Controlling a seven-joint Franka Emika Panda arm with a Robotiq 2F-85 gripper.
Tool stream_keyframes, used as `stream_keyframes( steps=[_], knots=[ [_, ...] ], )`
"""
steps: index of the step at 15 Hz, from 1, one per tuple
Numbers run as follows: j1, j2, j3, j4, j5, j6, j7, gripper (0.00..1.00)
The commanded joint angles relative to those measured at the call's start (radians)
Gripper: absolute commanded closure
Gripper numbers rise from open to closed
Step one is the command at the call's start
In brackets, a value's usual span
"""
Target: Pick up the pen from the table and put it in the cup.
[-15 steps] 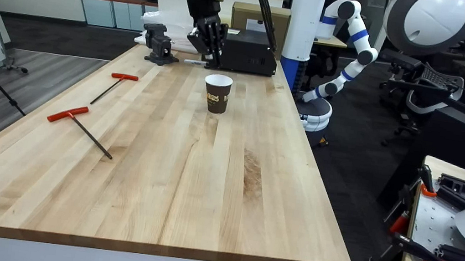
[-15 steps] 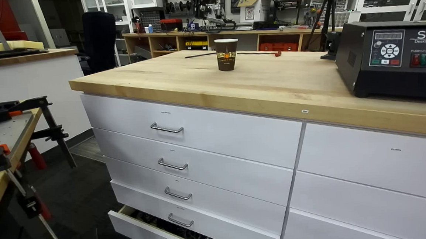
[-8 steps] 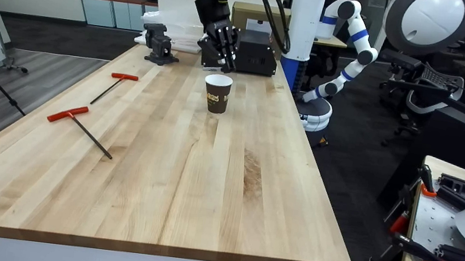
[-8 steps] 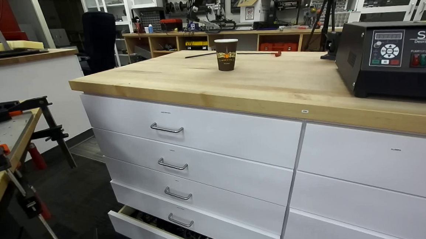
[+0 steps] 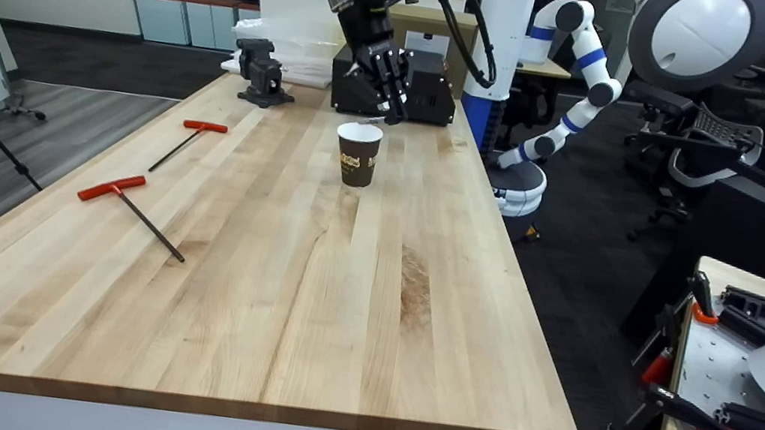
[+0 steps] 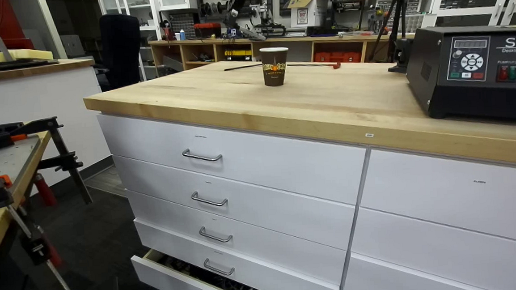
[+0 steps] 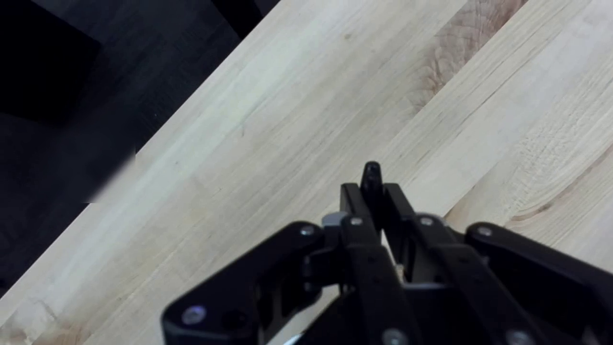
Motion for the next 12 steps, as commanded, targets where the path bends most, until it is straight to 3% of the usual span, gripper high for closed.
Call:
stream_keyframes(
  steps=[1, 12],
  knots=[
    [-0.019, 0.016, 0.006, 0.015, 0.015, -0.033, 0.023, 0.97],
    [-0.034, 0.012, -0.028, -0.008, -0.002, -0.002, -0.030, 0.97]
  ],
)
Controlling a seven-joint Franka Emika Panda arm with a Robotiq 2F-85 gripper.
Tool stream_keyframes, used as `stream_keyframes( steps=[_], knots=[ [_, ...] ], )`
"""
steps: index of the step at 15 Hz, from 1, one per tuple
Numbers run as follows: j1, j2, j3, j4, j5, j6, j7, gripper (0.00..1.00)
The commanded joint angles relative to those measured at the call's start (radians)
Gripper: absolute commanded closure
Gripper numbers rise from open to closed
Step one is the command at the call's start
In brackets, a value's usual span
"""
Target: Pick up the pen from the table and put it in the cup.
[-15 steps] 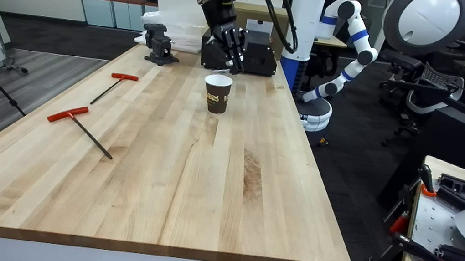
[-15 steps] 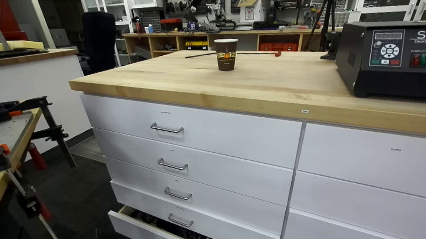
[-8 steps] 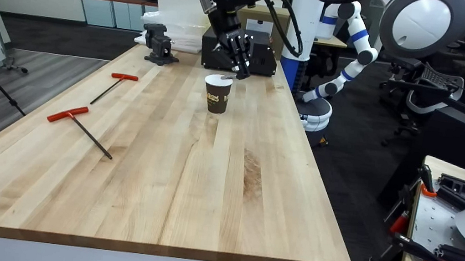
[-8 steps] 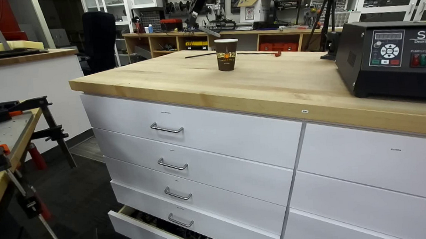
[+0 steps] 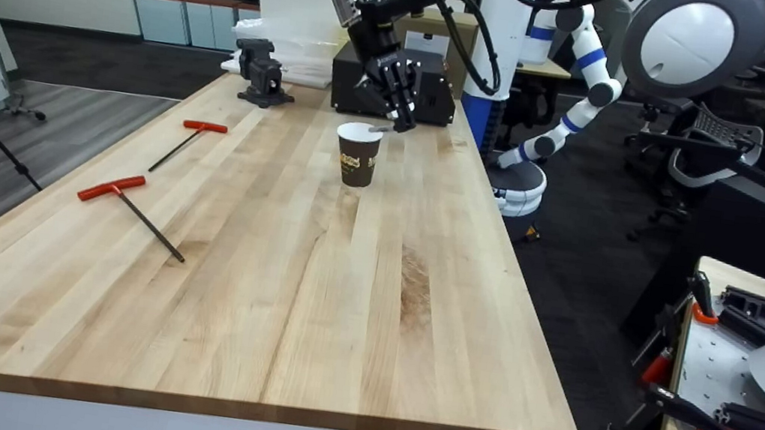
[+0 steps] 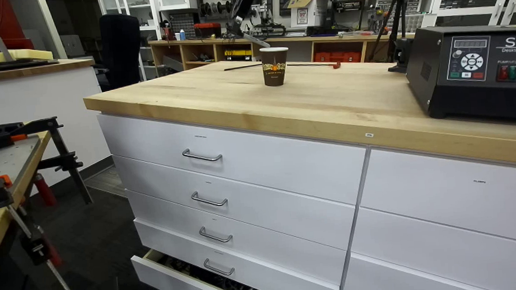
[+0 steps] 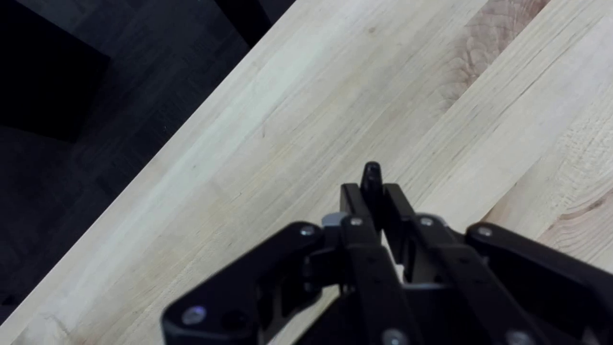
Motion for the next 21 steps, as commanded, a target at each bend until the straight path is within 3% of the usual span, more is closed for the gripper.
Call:
stream_keyframes(
  steps=[1, 21],
  knots=[
    [-0.006, -0.015, -0.015, -0.007, -0.002, 0.007, -0.021, 0.97],
    [-0.006, -0.011, -0.021, -0.019, -0.012, 0.101, -0.107, 0.97]
  ],
)
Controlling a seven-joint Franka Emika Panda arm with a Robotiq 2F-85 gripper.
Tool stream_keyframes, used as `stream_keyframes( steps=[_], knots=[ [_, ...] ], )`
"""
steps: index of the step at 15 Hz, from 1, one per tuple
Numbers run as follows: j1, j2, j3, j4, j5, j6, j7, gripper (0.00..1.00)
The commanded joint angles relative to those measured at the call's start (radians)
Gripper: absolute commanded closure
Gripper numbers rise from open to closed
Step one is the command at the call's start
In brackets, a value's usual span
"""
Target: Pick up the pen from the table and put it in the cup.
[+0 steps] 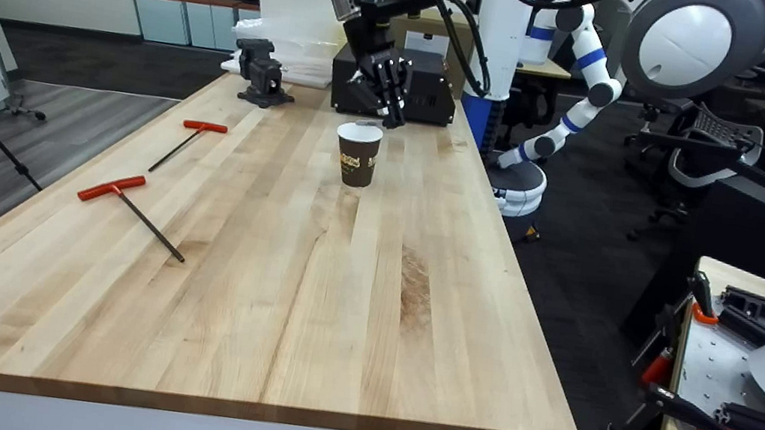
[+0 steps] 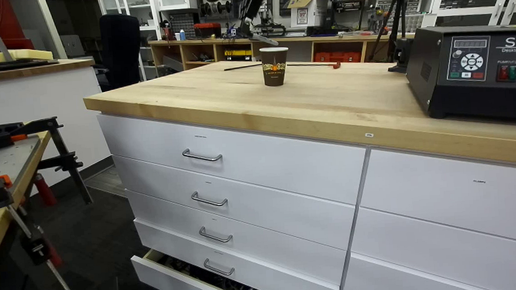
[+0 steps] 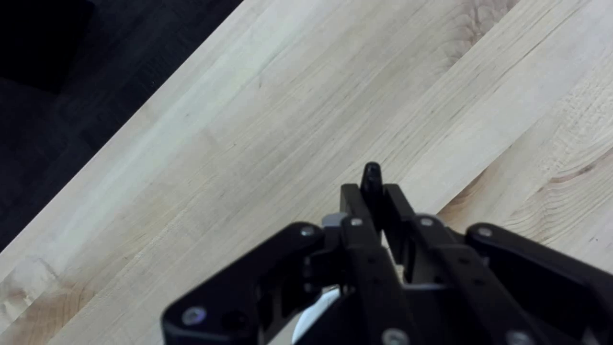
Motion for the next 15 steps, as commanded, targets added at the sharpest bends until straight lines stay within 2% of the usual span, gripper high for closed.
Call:
stream_keyframes(
  steps=[1, 3, 4, 5, 6, 15],
  knots=[
    [-0.006, -0.009, -0.007, -0.022, -0.008, 0.014, -0.041, 0.97],
    [-0.006, -0.005, -0.008, -0.023, -0.008, 0.015, -0.049, 0.97],
    [-0.007, -0.004, -0.008, -0.023, -0.007, 0.015, -0.052, 0.87],
    [-0.007, -0.005, -0.008, -0.023, -0.008, 0.017, -0.058, 0.61],
    [-0.008, -0.006, -0.008, -0.022, -0.008, 0.021, -0.059, 0.60],
    [-0.010, -0.032, -0.018, 0.004, -0.005, 0.168, -0.008, 0.04]
  ],
)
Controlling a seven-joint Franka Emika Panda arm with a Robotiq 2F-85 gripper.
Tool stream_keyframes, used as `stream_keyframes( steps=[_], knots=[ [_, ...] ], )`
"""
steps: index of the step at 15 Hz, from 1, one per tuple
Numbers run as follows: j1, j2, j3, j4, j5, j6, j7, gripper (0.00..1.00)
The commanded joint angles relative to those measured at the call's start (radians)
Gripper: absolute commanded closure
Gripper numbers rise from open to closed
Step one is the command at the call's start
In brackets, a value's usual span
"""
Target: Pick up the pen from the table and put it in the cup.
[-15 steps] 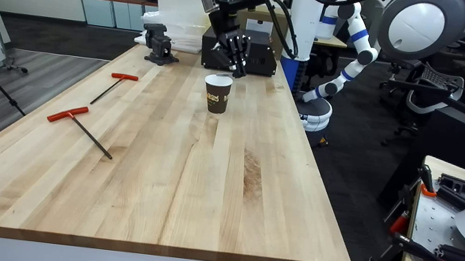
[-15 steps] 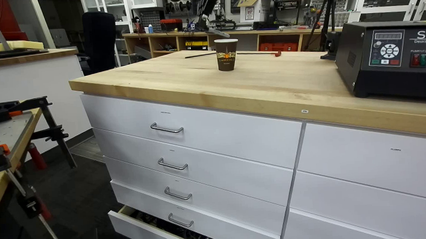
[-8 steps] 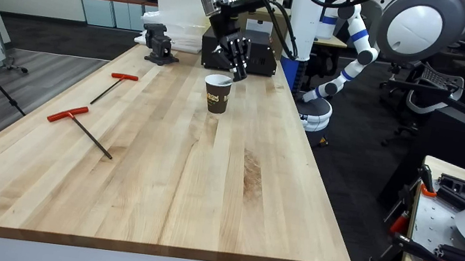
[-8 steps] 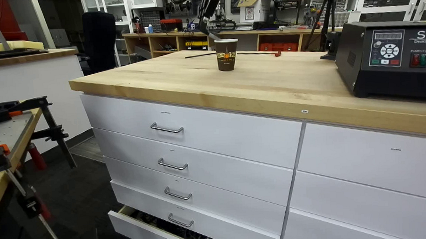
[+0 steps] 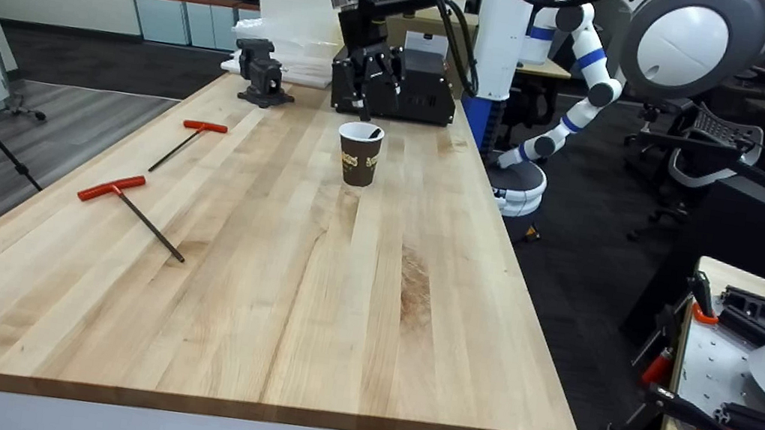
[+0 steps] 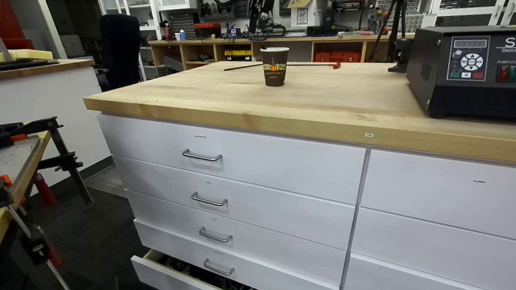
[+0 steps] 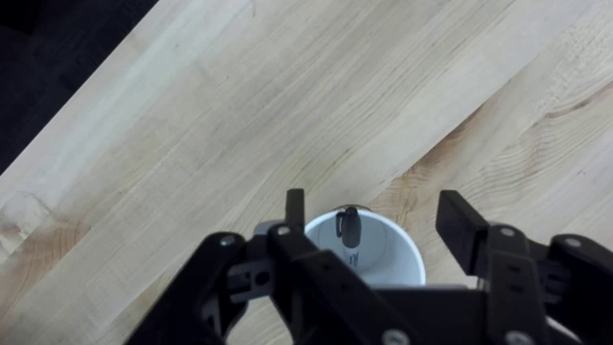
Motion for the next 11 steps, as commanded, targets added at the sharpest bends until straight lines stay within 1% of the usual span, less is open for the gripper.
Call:
stream_keyframes(
  steps=[1, 5, 6, 11],
  knots=[
    [0.000, -0.035, -0.007, -0.005, -0.007, 0.053, 0.027, 0.00],
    [0.008, -0.073, -0.007, -0.004, -0.008, 0.082, 0.025, 0.00],
    [0.002, -0.039, -0.004, 0.005, 0.000, 0.070, 0.004, 0.00],
    [0.003, -0.038, -0.004, -0.002, 0.000, 0.070, 0.003, 0.00]
  ],
)
